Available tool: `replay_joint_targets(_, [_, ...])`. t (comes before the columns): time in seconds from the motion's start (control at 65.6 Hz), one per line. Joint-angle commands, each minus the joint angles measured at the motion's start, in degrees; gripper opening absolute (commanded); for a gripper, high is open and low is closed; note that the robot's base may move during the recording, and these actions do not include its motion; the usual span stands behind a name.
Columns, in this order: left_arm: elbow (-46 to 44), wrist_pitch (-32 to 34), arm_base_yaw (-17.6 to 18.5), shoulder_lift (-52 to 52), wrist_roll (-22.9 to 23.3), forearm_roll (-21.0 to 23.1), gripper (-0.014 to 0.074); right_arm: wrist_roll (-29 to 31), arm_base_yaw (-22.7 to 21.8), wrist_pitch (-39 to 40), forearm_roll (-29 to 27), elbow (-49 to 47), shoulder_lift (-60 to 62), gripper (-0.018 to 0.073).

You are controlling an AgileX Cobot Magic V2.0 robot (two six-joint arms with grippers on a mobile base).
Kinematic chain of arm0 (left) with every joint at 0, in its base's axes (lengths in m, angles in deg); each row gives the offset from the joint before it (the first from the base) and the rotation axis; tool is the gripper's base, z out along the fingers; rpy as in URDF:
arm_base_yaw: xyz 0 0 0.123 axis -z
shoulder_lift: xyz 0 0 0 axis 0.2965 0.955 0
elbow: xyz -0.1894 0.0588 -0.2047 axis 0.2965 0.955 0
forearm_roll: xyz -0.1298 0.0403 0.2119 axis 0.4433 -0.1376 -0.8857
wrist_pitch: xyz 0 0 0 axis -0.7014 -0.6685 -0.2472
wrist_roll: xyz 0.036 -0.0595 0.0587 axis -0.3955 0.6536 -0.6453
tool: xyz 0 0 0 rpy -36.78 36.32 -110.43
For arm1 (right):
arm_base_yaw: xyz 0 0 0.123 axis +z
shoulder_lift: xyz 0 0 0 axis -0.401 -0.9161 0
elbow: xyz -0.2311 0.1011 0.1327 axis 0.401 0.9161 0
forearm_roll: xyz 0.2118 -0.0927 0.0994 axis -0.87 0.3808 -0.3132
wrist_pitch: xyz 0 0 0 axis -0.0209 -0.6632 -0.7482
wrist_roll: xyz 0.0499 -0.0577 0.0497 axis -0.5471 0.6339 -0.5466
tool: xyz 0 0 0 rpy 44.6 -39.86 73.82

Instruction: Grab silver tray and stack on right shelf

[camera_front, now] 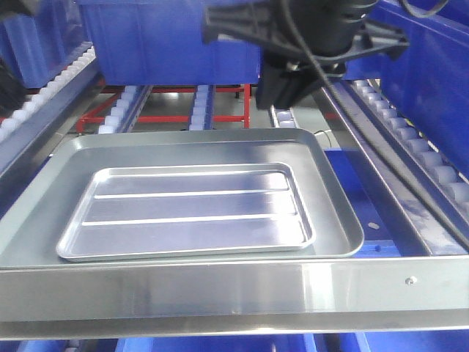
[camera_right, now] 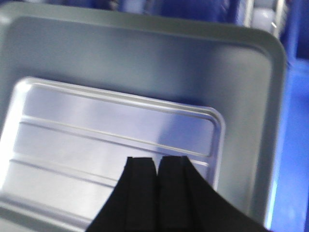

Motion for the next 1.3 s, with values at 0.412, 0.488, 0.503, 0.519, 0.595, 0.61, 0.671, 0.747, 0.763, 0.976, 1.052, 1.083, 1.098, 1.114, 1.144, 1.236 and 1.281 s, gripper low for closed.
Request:
replay_joint_targets(0.412, [16.0, 15.1, 0.0, -38.3, -0.3, -12.7, -0.0092, 0.3, 0.3, 20.2, 14.2, 22.7, 36.2, 0.005])
replay_joint_targets(0.488, [16.0, 13.4, 0.0, -44.5, -0.3, -12.7, -0.0092, 0.3, 0.3, 18.0, 14.2, 25.8, 42.7, 0.005])
replay_joint_targets(0.503, [16.0, 13.1, 0.0, -45.4, -0.3, -12.7, -0.0092, 0.3, 0.3, 17.3, 14.2, 26.4, 44.2, 0.005])
replay_joint_targets(0.519, [16.0, 12.4, 0.0, -46.7, -0.3, -12.6, -0.0092, 0.3, 0.3, 16.9, 14.2, 26.9, 45.3, 0.005])
replay_joint_targets(0.595, [16.0, 9.4, 0.0, -51.4, -0.3, -11.9, -0.0092, 0.3, 0.3, 14.0, 14.2, 29.2, 52.0, 0.005])
replay_joint_targets(0.61, [16.0, 8.6, 0.0, -52.5, -0.3, -11.5, -0.0092, 0.3, 0.3, 13.6, 14.2, 29.7, 53.3, 0.005])
replay_joint_targets(0.671, [16.0, 6.5, 0.0, -55.7, -0.3, -10.6, -0.0092, 0.3, 0.3, 12.1, 14.2, 31.1, 57.5, 0.0049])
replay_joint_targets(0.747, [16.0, 5.4, 0.0, -58.1, -0.3, -10.7, -0.0092, 0.3, 0.3, 11.0, 14.2, 31.9, 61.5, 0.0048])
replay_joint_targets(0.763, [16.0, 5.3, 0.0, -58.2, -0.3, -10.7, -0.0092, 0.3, 0.3, 10.8, 14.2, 31.9, 62.0, 0.0048])
replay_joint_targets(0.976, [16.0, 5.3, 0.0, -58.6, -0.3, -10.7, -0.0092, 0.3, 0.3, 10.2, 14.2, 31.9, 64.8, 0.0048])
replay_joint_targets(1.052, [16.0, 5.3, 0.0, -58.6, -0.3, -10.7, -0.0092, 0.3, 0.3, 10.2, 14.2, 31.9, 64.8, 0.0048])
replay_joint_targets(1.083, [16.0, 5.3, 0.0, -58.6, -0.3, -10.7, -0.0092, 0.3, 0.3, 10.2, 14.2, 31.9, 64.8, 0.0048])
replay_joint_targets(1.098, [16.0, 5.3, 0.0, -58.6, -0.3, -10.7, -0.0092, 0.3, 0.3, 10.2, 14.2, 31.9, 64.8, 0.0048])
replay_joint_targets(1.114, [16.0, 5.3, 0.0, -58.6, -0.3, -10.7, -0.0092, 0.3, 0.3, 10.2, 14.2, 31.9, 64.8, 0.0048])
replay_joint_targets(1.144, [16.0, 5.3, 0.0, -58.6, -0.3, -10.7, -0.0092, 0.3, 0.3, 10.2, 14.2, 31.9, 64.8, 0.0048])
replay_joint_targets(1.236, [16.0, 5.3, 0.0, -58.6, -0.3, -10.7, -0.0092, 0.3, 0.3, 10.2, 14.2, 31.9, 64.8, 0.0048])
replay_joint_targets(1.281, [16.0, 5.3, 0.0, -58.6, -0.3, -10.7, -0.0092, 0.3, 0.3, 10.2, 14.2, 31.9, 64.8, 0.0048])
